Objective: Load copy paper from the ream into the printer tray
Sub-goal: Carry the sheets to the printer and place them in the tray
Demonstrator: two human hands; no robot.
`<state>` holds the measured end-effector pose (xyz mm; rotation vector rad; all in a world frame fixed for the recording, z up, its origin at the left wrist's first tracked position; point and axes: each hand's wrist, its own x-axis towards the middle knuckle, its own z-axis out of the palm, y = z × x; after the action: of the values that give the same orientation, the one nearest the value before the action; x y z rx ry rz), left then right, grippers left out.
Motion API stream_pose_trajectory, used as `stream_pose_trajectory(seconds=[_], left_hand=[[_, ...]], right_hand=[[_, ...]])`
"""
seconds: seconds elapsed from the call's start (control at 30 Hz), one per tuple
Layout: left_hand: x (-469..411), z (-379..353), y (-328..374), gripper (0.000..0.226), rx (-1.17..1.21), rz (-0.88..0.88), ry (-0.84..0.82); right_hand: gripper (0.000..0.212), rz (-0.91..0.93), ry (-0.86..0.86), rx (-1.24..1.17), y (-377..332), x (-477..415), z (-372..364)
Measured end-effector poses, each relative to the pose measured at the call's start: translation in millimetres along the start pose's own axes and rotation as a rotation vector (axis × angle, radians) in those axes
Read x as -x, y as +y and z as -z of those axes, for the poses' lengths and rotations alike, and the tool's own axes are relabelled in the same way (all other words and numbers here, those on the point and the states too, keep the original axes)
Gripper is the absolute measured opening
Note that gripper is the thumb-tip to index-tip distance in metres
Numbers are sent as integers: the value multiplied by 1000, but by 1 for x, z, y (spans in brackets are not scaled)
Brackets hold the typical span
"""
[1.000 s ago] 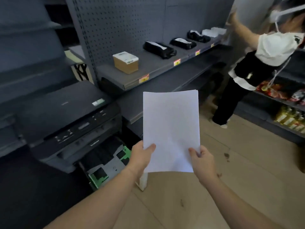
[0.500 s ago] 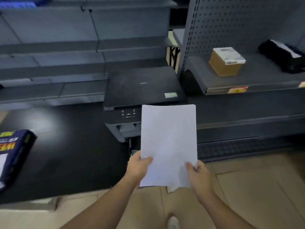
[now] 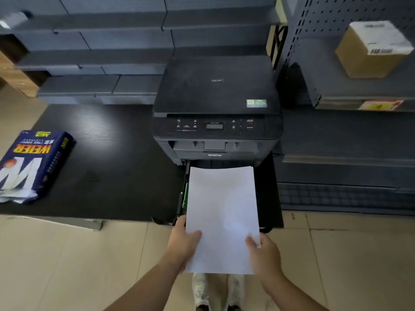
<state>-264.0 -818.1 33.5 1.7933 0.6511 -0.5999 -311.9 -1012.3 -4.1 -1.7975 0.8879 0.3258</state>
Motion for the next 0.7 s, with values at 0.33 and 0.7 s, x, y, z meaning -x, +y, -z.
stream_pose_trajectory(seconds=[0.33,0.7], left_hand=[[-61,10,24,37,-70,18,-45],[-111,9,37,34,-34,1,-51]], right_hand=[[16,-26,-55,75,-31,-36,-13],[39,-49,-38,109,-54,-83,-34]])
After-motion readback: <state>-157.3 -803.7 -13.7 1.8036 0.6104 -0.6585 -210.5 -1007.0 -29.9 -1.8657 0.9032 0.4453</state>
